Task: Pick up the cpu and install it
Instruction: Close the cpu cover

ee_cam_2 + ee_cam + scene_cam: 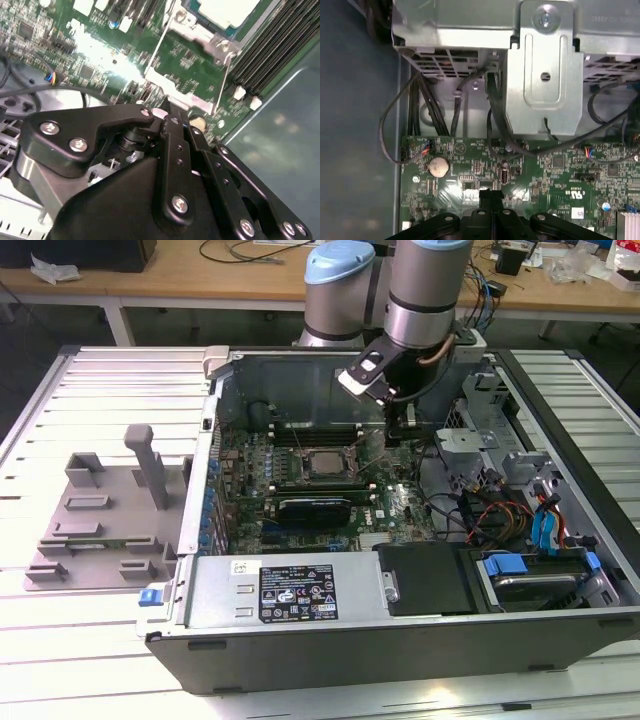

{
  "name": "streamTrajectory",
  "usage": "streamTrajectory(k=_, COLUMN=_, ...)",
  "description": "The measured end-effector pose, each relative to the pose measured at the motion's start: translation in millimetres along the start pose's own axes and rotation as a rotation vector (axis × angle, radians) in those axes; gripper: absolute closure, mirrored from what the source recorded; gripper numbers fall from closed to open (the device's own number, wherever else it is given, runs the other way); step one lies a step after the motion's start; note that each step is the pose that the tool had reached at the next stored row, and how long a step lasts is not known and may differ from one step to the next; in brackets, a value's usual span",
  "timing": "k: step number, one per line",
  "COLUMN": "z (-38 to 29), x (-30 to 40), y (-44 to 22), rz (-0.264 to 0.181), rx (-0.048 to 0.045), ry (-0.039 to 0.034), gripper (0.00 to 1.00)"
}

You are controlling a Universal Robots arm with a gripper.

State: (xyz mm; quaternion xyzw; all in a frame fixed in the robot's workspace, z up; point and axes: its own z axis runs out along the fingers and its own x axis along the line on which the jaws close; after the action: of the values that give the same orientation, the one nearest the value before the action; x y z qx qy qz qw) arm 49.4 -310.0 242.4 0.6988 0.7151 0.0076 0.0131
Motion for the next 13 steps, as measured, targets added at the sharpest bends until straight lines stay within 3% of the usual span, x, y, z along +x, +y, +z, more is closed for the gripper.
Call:
streamTrajectory(k=4, z=-0.4, x=0.2, y=-8.3, rz=0.000, rx=-0.0037, ry=-0.0005, gripper=0.89)
streamTrajectory(k=7, z=-0.7, x=0.6, y=-20.8, rz=0.000, rx=-0.0129, ry=-0.0008, gripper=0.89)
streamTrajectory(k=9, z=-0.9, x=0.9, y=-25.5, rz=0.000, rx=-0.0160, ry=-0.0008, gripper=0.89)
streamTrajectory(k=13, z=-1.5, x=2.7, y=-48.2, rz=0.000, rx=-0.0273, ry=-0.0010, gripper=0.89)
